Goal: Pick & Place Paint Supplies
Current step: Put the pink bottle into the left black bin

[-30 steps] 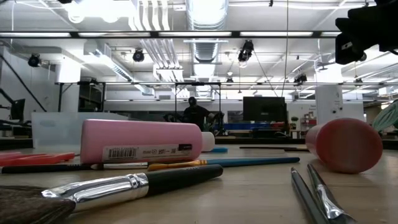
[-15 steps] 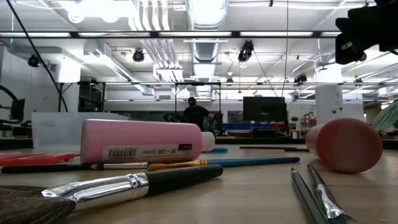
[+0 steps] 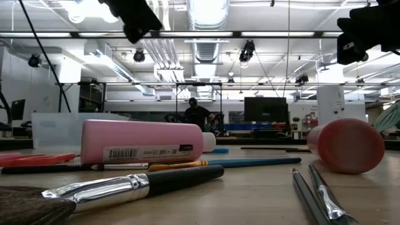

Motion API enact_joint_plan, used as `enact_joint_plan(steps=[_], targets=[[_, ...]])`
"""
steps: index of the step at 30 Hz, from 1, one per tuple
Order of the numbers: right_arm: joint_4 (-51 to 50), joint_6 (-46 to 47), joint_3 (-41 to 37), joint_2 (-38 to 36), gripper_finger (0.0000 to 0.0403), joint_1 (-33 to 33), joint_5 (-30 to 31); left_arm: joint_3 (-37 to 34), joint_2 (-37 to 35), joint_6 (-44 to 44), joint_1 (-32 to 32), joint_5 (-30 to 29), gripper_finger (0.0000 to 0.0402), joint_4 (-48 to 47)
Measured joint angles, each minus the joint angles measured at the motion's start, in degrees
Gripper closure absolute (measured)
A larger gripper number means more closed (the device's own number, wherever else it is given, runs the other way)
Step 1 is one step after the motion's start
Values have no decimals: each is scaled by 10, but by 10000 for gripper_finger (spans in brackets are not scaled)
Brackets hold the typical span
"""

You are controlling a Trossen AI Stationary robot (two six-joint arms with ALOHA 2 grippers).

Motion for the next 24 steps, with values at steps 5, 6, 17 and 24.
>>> enact_joint_plan(steps=[5,6,17,24], targets=[[0,0,0,0,305,0,0,8,33,29,32,2,402,0],[0,0,0,0,306,0,0,8,39,26,36,2,402,-3],[0,0,0,0,306,0,0,-12,68,-62,38,7,402,-44],[0,0,0,0,306,0,0,-13,70,-87,34,6,402,-39]])
